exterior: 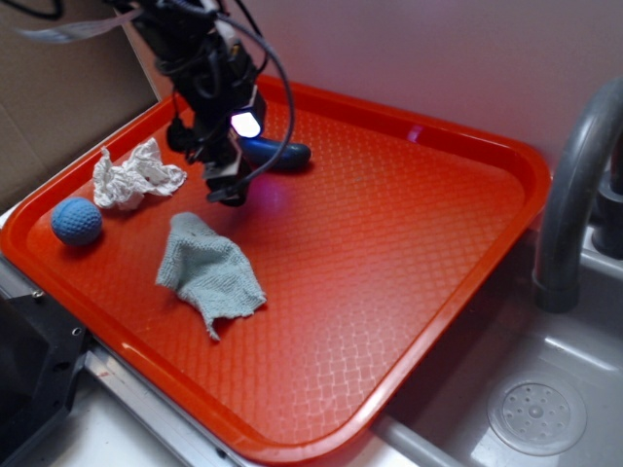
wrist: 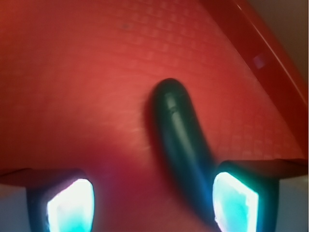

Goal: Grab the plastic pickle.

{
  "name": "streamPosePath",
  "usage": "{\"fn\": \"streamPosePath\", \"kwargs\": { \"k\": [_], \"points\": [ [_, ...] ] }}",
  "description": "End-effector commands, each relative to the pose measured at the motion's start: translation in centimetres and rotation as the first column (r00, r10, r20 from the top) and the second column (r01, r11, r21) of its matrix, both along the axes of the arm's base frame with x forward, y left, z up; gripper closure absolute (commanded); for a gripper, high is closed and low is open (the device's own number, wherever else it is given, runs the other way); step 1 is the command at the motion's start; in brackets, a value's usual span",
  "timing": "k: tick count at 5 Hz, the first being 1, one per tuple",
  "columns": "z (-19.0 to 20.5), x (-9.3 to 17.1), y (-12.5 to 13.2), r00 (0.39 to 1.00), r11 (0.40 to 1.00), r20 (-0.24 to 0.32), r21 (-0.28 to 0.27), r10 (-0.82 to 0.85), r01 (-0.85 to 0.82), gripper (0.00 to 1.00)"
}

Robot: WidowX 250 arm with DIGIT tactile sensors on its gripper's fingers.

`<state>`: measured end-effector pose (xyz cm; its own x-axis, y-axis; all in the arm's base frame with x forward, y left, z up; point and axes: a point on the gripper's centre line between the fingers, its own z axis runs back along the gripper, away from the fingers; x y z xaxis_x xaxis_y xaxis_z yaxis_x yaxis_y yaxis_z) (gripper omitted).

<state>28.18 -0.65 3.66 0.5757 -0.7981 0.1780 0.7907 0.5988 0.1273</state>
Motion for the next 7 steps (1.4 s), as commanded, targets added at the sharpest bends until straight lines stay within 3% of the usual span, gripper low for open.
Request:
{"fn": "streamPosePath", "kwargs": {
  "k": [1,2,5,6,7],
  "points": [
    [-1.8,3.1,-2.0,1.000,0.999,-0.027,0.054,0.001,0.000,1.00],
    [-2.4,2.5,-2.2,0.998,0.997,-0.054,0.074,0.023,-0.019,1.00],
    [2.1,-0.4,-3.0,0.994,0.995,-0.039,0.015,0.101,-0.100,1.00],
    [4.7,-1.6,-2.9,0.975,0.980,-0.121,-0.042,0.186,-0.192,1.00],
    [6.2,-2.0,-3.0,0.936,0.951,-0.174,0.007,0.307,-0.310,1.00]
  ]
}}
